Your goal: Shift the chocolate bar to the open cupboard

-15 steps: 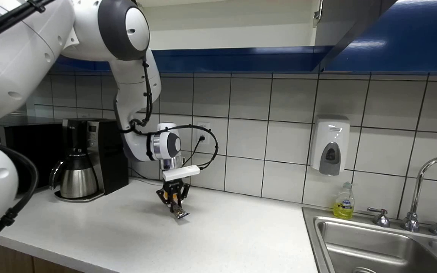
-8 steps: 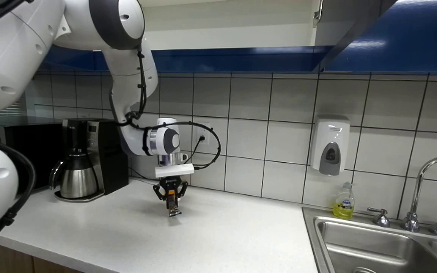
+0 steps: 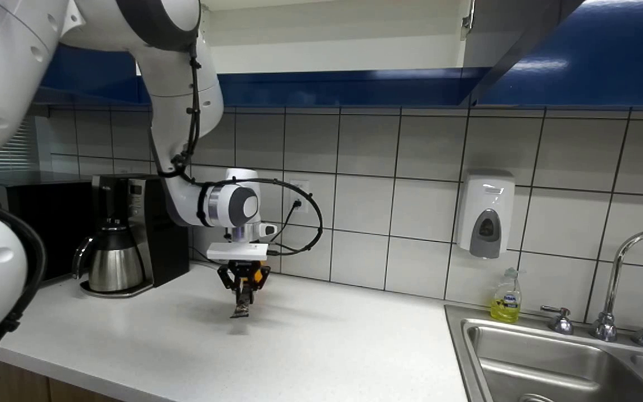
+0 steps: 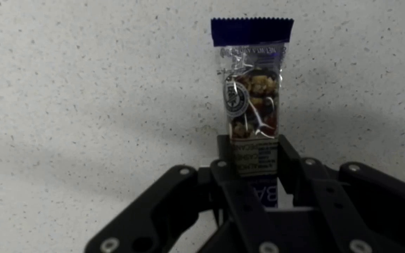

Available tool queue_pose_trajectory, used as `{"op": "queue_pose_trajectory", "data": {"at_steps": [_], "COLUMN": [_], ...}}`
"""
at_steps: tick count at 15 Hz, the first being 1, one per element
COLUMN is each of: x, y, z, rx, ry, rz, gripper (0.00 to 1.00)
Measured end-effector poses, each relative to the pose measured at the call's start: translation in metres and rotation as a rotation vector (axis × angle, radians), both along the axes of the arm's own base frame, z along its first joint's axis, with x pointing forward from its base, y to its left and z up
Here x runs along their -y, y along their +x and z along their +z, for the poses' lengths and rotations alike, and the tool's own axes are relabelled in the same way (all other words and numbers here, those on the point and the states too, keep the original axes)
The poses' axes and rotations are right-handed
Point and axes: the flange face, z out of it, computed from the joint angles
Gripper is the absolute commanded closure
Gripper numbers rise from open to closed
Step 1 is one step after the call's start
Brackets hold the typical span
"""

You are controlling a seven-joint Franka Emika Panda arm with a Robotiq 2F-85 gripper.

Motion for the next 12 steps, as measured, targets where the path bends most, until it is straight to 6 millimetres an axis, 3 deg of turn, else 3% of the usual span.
{"op": "queue_pose_trajectory", "data": {"at_steps": [12], "x": [-0.013], "y": [-0.062], "z": [0.029], "rx": [0.017], "ry": [0.004], "rz": [-0.121], "gripper": [0.92]}}
